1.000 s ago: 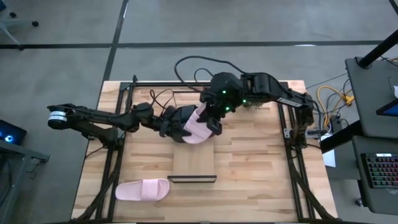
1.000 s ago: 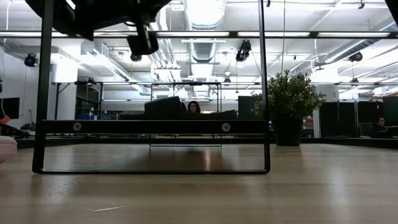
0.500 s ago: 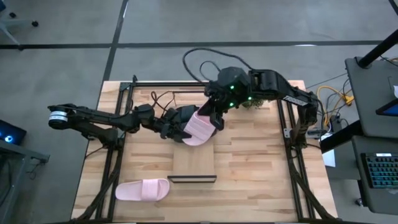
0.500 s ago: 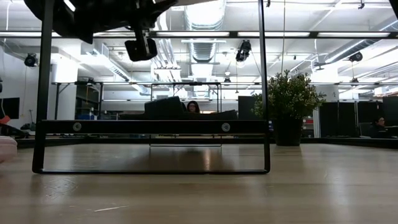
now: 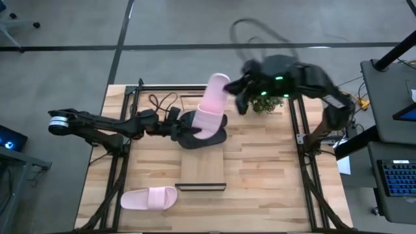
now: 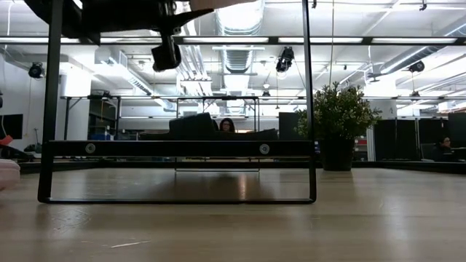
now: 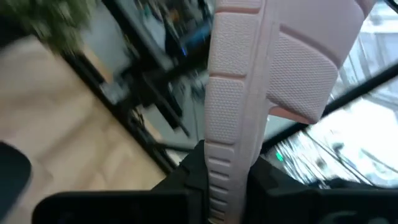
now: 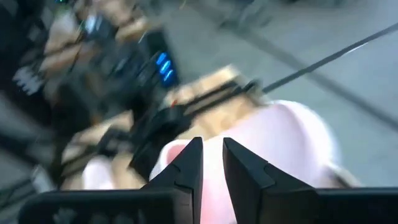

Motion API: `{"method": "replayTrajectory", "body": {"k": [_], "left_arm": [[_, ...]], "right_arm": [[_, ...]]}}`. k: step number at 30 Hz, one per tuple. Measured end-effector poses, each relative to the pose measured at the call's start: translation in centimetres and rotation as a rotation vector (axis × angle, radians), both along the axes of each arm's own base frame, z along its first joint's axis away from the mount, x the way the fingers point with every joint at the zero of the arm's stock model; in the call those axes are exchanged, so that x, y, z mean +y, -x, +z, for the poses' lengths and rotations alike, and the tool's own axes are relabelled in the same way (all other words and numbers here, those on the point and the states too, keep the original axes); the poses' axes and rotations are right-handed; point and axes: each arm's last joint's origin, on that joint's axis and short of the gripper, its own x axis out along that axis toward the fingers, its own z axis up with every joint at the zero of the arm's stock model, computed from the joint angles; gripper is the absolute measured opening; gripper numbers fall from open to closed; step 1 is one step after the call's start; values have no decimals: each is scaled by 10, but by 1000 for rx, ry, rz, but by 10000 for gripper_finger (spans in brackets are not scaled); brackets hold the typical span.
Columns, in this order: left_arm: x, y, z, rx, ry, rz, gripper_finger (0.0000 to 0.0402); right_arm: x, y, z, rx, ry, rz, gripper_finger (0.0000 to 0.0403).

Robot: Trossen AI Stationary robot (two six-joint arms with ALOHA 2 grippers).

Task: Pick and place slides into the shelf
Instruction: Put the right light pink slide on the shelf

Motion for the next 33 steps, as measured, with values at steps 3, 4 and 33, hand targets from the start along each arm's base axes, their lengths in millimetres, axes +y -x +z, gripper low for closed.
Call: {"method": "replayTrajectory", "body": {"k": [3, 4, 33], "left_arm": [[-1, 4, 6, -28, -46, 124, 26], [-2, 6, 9, -37, -66, 170, 26], [-18, 17, 37, -290, -160, 586, 25]], "right_arm": [[7, 26, 16, -71, 38, -114, 54], [9, 34, 20, -87, 42, -143, 54], [80, 7, -86, -21, -113, -208, 119]]}}
